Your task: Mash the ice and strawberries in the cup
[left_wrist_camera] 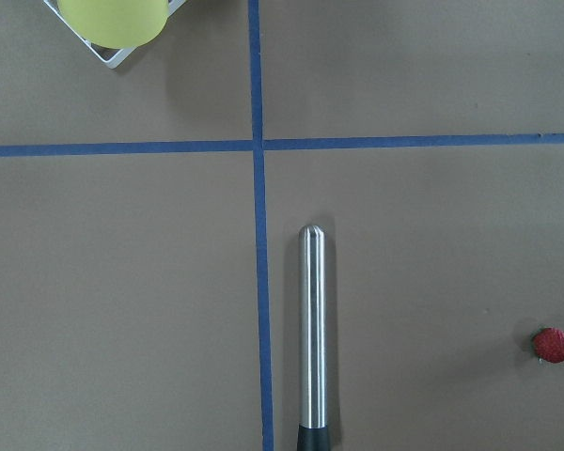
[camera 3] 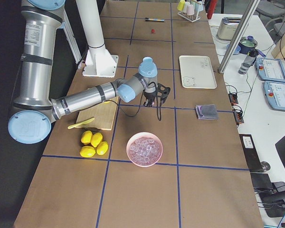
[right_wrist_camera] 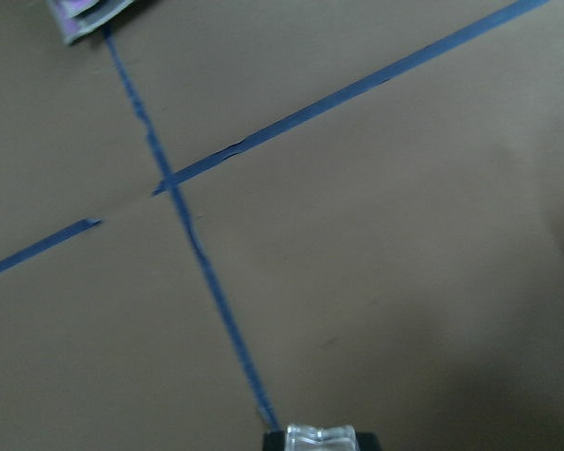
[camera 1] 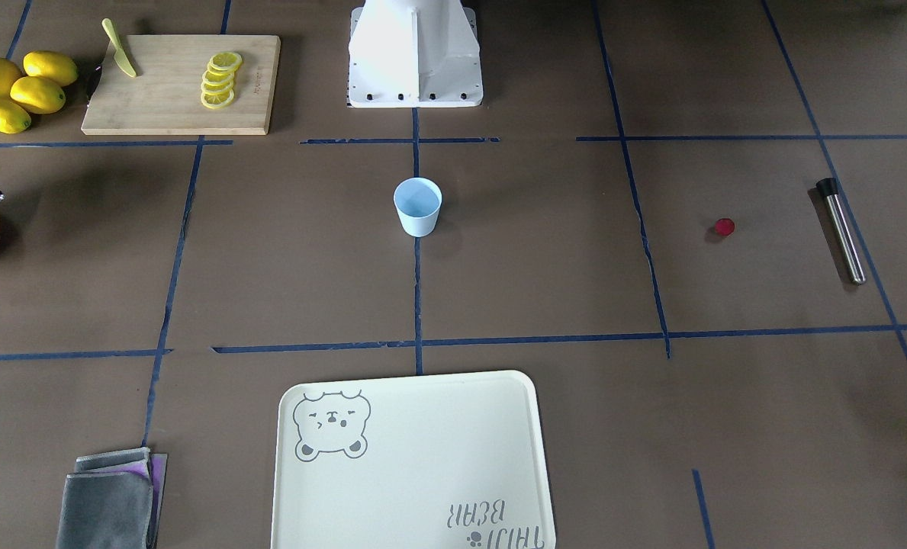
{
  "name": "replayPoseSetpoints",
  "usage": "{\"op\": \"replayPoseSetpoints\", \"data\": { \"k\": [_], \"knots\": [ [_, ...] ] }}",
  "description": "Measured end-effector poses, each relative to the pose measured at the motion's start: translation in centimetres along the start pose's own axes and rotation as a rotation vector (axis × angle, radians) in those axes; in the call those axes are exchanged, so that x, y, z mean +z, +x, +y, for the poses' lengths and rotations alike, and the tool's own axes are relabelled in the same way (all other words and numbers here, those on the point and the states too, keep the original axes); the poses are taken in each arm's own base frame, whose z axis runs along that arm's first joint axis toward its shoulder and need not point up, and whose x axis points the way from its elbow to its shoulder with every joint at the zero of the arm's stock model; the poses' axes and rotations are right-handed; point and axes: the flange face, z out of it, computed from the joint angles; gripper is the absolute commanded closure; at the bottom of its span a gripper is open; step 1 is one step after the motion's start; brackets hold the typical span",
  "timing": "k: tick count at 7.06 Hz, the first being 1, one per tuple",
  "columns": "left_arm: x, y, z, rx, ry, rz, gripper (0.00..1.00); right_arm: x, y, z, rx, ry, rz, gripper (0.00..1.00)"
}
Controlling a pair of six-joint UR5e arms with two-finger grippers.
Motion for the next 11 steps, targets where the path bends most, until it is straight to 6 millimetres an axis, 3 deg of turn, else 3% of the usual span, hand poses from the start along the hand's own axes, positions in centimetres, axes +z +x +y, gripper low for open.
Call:
{"op": "replayPoseSetpoints", "data": {
  "k": [2,4,6,7,8,9,11],
  "knots": [
    [0.0,0.1,0.0,0.006,0.004,0.000,0.00,2.3,-10.3,4.4,0.041,-0.061,-0.075,1.00],
    [-0.1,0.2,-0.1,0.014,0.010,0.000,0.00,6.3,-20.2,11.1,0.069,-0.082,-0.097,1.00],
    [0.0,0.2,-0.1,0.011,0.010,0.001,0.00,10.0,-28.2,16.8,0.102,-0.071,-0.094,1.00],
    [0.0,0.2,-0.1,0.008,0.009,0.002,0.00,11.7,-31.0,19.2,0.134,-0.057,-0.098,0.99],
    [0.0,0.2,-0.1,0.006,0.008,0.002,0.00,13.0,-32.7,21.0,0.148,-0.047,-0.098,0.98],
    [0.1,0.1,0.0,0.004,0.007,0.002,0.00,14.2,-33.7,22.5,0.147,-0.036,-0.096,0.90],
    [0.3,0.0,0.3,-0.002,0.003,0.014,0.00,15.7,-34.6,23.6,0.145,-0.025,-0.082,0.59]
  ]
}}
